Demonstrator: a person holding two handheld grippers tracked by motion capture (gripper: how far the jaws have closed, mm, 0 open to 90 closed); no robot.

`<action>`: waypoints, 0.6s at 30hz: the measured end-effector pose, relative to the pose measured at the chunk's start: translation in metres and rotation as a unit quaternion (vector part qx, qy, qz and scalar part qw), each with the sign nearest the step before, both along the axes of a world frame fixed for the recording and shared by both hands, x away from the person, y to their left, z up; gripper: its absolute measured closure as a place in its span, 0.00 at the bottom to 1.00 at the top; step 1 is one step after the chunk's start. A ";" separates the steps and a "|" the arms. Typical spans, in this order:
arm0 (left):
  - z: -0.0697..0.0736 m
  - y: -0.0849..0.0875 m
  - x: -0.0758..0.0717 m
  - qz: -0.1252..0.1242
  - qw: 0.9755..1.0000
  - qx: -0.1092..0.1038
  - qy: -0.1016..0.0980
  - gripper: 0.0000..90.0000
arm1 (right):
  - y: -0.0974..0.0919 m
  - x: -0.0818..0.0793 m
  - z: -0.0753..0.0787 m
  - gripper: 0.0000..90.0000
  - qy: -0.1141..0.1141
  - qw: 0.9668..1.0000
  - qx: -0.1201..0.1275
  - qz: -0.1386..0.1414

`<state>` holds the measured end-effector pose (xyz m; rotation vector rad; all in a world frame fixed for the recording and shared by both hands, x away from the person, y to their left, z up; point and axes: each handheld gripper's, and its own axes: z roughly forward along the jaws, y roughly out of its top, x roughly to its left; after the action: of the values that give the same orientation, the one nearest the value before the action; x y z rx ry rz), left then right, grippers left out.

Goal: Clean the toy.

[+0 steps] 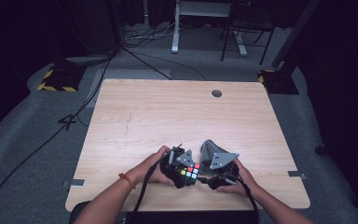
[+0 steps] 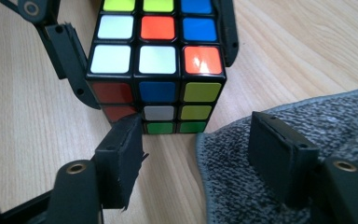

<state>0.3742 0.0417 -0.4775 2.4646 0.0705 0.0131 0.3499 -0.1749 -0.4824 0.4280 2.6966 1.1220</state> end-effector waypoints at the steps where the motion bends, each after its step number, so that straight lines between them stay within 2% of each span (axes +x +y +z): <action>1: 0.000 0.001 0.000 -0.001 1.000 -0.002 -0.003 0.23 | 0.000 0.000 0.001 0.39 -0.006 1.000 0.002 -0.002; 4: 0.000 0.005 0.001 -0.003 1.000 -0.004 -0.002 0.28 | -0.002 0.000 0.004 0.41 -0.016 1.000 0.014 -0.007; 6: 0.000 0.006 0.001 -0.003 1.000 -0.007 0.000 0.30 | -0.002 0.000 0.005 0.41 -0.016 1.000 0.012 -0.007; 9: 0.000 0.006 0.001 -0.002 1.000 -0.008 0.002 0.30 | 0.000 -0.001 0.006 0.41 -0.027 1.000 0.004 -0.003; 13: 0.000 0.005 0.001 0.004 1.000 -0.010 0.003 0.28 | 0.001 -0.001 0.007 0.41 -0.028 1.000 0.003 -0.002; 16: 0.000 0.005 0.002 0.007 1.000 -0.014 0.003 0.25 | 0.002 -0.001 0.008 0.41 -0.033 0.999 0.008 0.001; 18: 0.001 0.006 0.003 0.020 1.000 -0.024 0.003 0.25 | 0.001 -0.002 0.010 0.42 -0.041 0.999 0.015 -0.005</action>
<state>0.3770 0.0481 -0.4769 2.4157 0.1207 0.0209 0.3483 -0.1735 -0.4723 0.3919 2.6067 1.1538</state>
